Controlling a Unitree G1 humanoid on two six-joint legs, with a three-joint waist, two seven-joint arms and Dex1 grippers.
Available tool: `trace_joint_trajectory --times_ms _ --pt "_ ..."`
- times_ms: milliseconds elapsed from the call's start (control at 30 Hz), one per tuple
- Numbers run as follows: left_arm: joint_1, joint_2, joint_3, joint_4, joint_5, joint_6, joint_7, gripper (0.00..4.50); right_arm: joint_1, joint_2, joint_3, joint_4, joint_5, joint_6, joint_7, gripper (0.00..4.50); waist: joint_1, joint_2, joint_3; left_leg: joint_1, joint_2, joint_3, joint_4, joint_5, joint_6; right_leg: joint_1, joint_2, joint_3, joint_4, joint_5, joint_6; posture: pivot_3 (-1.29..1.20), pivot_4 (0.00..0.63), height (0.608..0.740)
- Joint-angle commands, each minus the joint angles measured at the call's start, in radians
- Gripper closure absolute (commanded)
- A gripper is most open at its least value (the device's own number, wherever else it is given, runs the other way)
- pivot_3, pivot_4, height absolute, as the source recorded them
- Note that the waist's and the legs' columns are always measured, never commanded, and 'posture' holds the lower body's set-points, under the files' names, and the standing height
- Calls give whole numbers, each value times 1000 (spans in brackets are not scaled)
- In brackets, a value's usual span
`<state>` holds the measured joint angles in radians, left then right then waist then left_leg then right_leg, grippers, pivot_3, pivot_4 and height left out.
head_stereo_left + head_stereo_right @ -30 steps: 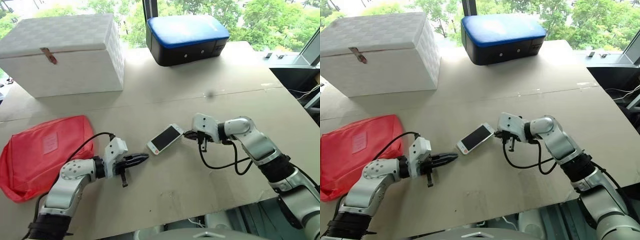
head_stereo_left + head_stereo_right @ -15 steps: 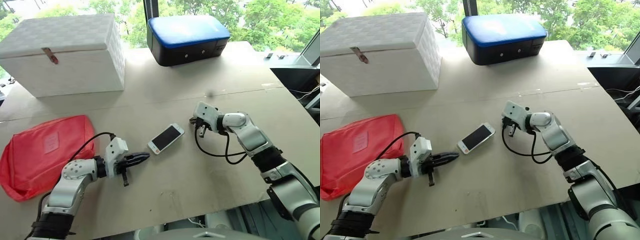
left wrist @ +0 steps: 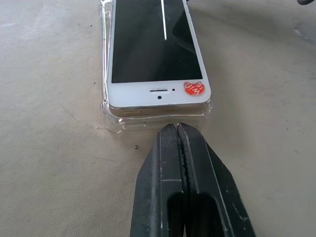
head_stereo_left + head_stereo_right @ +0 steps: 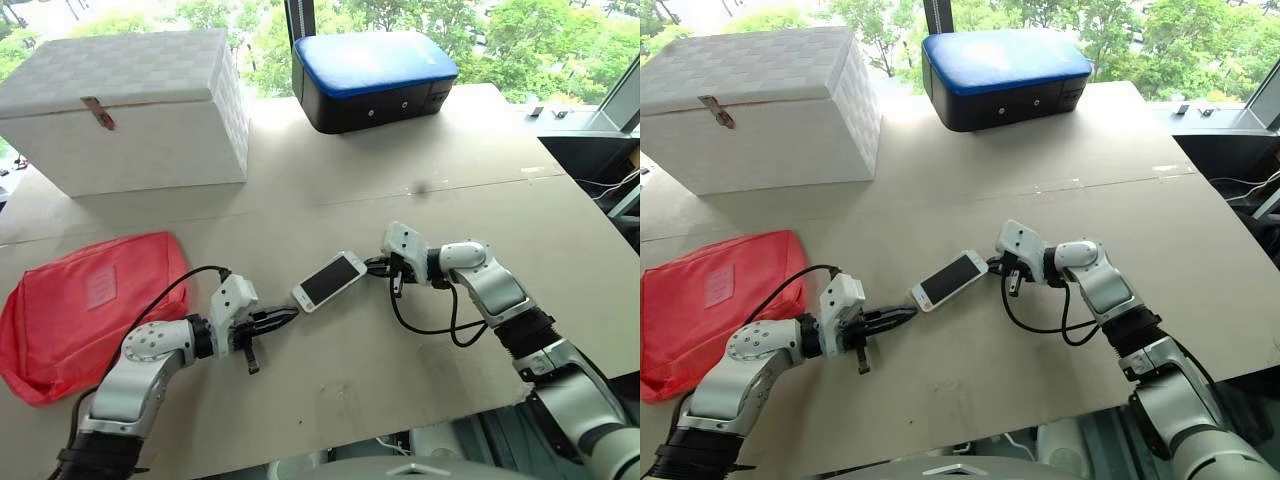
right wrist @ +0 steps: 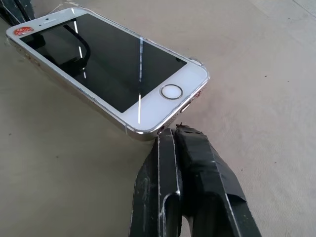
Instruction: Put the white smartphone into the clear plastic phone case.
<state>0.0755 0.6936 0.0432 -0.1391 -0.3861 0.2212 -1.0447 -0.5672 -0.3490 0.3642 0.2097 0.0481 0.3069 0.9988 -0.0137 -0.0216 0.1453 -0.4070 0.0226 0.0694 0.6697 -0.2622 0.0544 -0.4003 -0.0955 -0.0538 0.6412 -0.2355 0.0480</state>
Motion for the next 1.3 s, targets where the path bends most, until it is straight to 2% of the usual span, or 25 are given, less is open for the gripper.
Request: trace_joint_trajectory --times_ms 33,400,533,733,900,1033,1300 --pt "-12 6 1 -7 3 16 8 4483 57 -11 20 -96 31 39 41 4500 0 0 0 0 0 0 0 0 0 0 0 0 0 0 0 0 150 734" --pt "-122 23 -20 45 20 34 -24 4483 193 -102 -22 -363 98 177 26 4500 2 0 0 0 0 -1 0 0 0 0 -1 0 0 0 0 0 150 734" --pt "-171 27 -29 66 30 40 -42 4483 278 -158 -59 -488 135 232 9 4500 7 0 0 -6 0 -3 0 0 0 -3 -1 -3 -1 0 0 0 150 734" --pt "-233 25 -50 103 43 45 -59 4483 375 -220 -126 -582 139 247 -67 4500 7 -1 1 -8 -1 -3 0 0 0 -3 0 -3 -2 0 0 0 150 734" --pt "-235 42 -13 107 16 70 -60 4483 411 -275 -220 -642 188 302 -92 4500 8 -1 1 -7 -1 -3 1 0 0 -4 0 -3 -2 0 1 0 150 734" --pt "-217 56 35 45 -79 156 -90 4483 384 -286 -256 -700 258 338 -80 4500 5 -2 2 -7 0 -3 1 0 0 -4 1 -3 -2 0 1 0 150 734" --pt "-183 57 56 -78 -148 236 -67 4483 239 -216 -171 -699 323 368 -80 4500 6 -3 2 -7 0 -4 1 0 0 -3 1 -3 -2 0 1 0 150 734"
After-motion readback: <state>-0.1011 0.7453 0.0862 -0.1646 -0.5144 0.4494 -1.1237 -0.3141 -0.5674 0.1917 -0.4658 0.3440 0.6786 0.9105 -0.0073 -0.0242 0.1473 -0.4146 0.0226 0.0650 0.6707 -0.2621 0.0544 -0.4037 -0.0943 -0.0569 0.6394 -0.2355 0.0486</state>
